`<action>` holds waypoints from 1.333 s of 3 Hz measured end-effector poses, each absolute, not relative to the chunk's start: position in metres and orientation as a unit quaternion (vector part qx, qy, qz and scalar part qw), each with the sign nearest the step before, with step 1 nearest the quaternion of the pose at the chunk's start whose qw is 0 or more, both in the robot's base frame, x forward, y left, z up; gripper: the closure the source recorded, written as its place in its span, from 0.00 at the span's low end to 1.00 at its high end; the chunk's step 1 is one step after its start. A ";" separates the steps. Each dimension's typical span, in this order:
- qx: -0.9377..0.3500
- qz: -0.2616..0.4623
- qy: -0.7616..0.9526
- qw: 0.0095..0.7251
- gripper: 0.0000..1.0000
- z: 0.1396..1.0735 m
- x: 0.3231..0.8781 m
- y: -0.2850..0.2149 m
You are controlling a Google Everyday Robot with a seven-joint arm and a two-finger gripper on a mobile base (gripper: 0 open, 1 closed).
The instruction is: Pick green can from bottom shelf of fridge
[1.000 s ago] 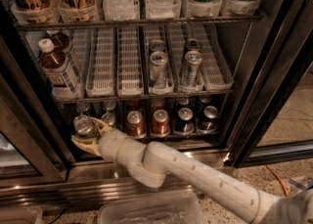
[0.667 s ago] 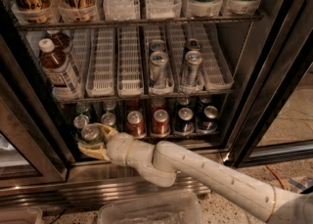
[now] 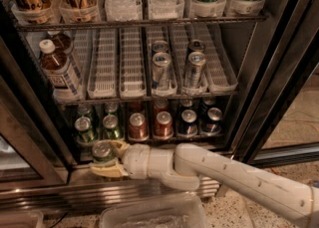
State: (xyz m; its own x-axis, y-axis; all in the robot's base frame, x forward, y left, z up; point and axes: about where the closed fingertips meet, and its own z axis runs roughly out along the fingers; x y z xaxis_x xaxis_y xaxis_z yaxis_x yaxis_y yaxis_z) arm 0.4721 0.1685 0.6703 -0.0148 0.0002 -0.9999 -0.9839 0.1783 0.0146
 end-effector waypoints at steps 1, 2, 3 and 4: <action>-0.454 0.481 0.541 0.520 1.00 0.679 0.441 0.154; -0.451 0.494 0.545 0.505 1.00 0.692 0.412 0.144; -0.439 0.499 0.564 0.490 1.00 0.710 0.386 0.135; -0.438 0.498 0.566 0.490 1.00 0.711 0.384 0.133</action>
Offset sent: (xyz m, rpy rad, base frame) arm -0.0964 -0.0403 0.0371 0.0082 0.1124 0.0903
